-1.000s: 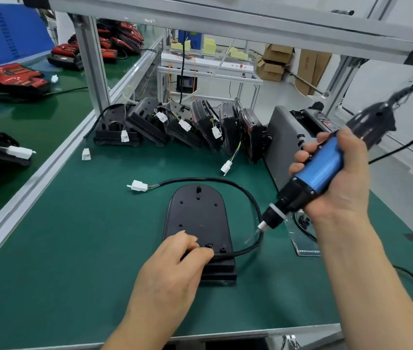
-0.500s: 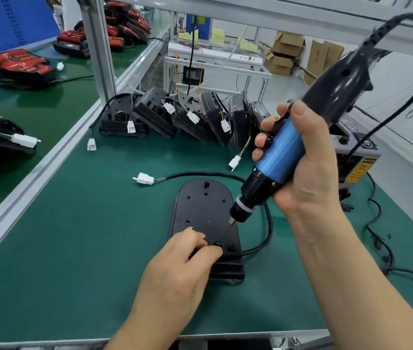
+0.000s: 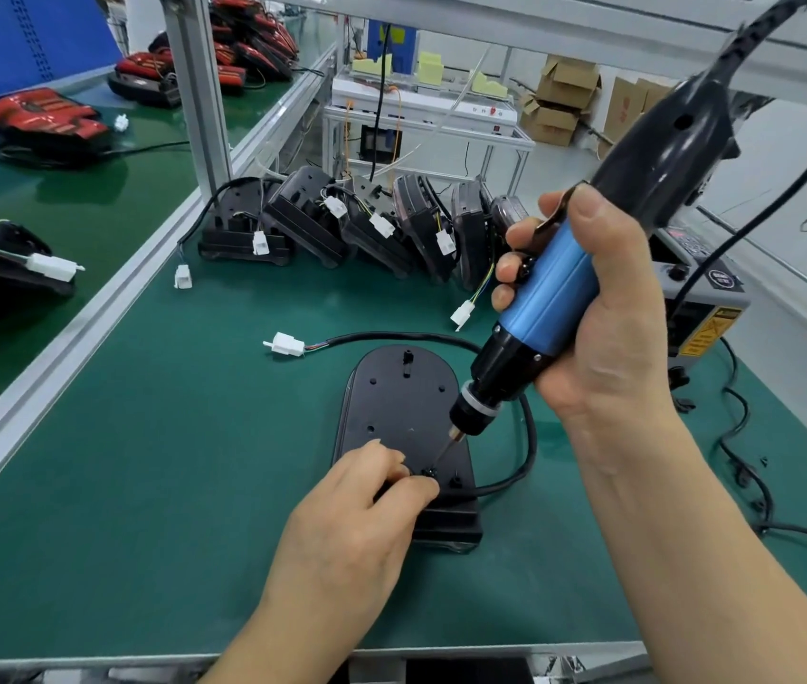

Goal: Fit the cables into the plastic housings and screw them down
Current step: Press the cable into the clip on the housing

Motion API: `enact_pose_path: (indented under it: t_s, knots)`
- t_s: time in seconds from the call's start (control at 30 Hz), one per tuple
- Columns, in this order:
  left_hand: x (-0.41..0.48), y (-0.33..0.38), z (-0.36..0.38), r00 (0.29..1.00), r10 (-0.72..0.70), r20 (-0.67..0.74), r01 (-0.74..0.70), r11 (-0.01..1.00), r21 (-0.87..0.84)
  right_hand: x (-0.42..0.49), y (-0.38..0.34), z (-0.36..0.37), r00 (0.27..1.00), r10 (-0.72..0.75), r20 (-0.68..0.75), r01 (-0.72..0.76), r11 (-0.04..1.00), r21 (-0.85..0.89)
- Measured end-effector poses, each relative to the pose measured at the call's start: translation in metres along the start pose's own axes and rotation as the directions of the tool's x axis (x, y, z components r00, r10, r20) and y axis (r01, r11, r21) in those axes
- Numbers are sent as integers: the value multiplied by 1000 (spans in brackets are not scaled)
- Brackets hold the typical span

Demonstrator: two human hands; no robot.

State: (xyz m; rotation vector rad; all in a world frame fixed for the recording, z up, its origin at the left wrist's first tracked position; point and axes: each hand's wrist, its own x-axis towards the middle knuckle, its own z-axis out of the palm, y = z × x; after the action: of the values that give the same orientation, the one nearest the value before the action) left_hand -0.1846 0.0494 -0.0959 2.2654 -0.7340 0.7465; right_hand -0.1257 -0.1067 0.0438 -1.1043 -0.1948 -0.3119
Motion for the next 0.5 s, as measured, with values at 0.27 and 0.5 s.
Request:
enact_pose_path:
  t_s: [0.27, 0.5]
  knots:
    - [0, 1, -1, 999, -19, 29, 19, 1000, 0, -1, 3, 3, 1000, 15, 21, -14, 1000, -21]
    - [1, 1, -2, 1000, -11, 20, 11, 1000, 3, 0, 2, 1, 999, 9, 32, -8, 999, -34]
